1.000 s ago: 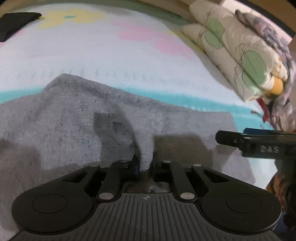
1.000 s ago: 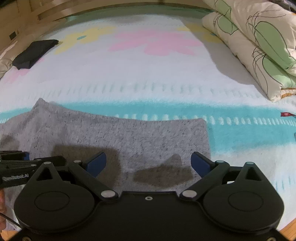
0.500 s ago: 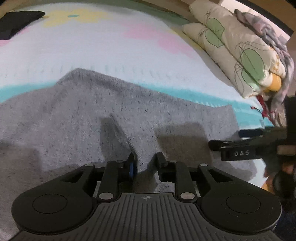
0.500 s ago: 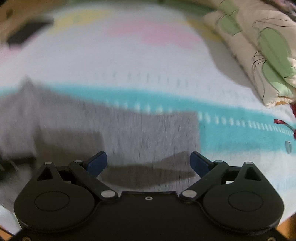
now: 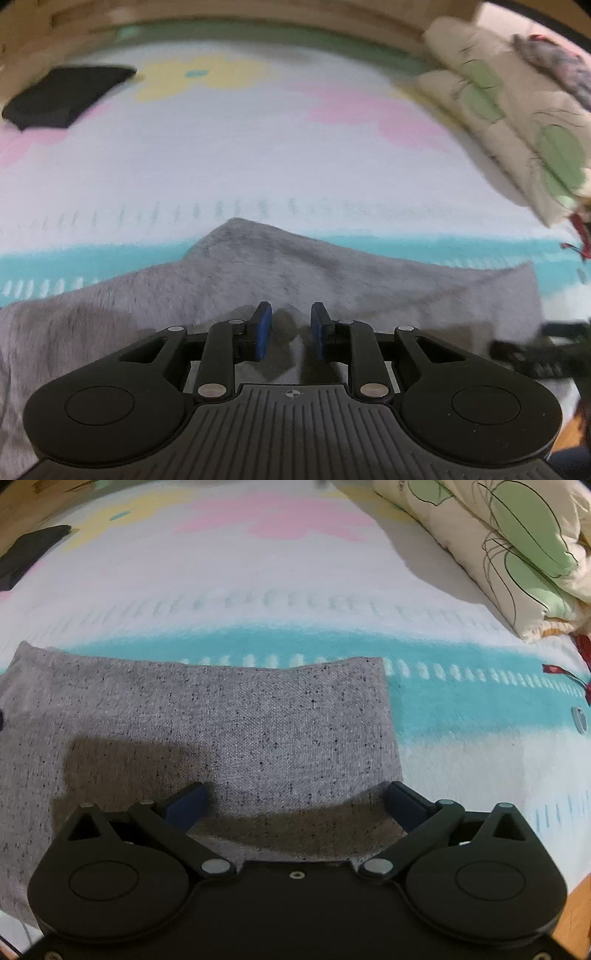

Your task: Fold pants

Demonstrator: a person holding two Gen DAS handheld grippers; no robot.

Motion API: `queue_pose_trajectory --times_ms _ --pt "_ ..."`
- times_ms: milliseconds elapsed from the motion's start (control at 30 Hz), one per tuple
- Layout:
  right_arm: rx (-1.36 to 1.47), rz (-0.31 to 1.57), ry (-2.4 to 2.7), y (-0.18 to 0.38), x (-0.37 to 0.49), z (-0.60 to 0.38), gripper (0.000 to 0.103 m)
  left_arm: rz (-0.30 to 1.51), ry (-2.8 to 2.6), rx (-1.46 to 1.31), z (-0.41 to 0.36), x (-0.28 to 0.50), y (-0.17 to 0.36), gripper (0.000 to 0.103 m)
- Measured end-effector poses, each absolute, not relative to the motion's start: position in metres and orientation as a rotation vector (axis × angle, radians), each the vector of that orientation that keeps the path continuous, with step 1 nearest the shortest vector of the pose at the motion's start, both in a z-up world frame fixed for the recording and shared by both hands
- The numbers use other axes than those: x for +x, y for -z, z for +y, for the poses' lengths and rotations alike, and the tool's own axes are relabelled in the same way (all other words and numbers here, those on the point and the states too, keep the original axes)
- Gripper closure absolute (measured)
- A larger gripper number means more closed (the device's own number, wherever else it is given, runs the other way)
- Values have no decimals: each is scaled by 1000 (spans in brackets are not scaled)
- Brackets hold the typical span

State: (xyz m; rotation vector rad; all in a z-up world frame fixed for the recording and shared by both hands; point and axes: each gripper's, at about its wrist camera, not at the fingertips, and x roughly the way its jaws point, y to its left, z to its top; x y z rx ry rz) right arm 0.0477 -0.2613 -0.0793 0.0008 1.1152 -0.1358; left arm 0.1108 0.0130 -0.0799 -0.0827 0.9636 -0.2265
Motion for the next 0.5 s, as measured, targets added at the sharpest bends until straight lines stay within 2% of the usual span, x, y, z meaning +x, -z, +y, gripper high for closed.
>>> queue_pose_trajectory --times_ms 300,500 --pt "19 1138 148 77 53 -258 1 1024 172 -111 25 188 99 81" --pt "22 1143 149 80 58 -263 1 1022 169 -45 23 204 78 81"
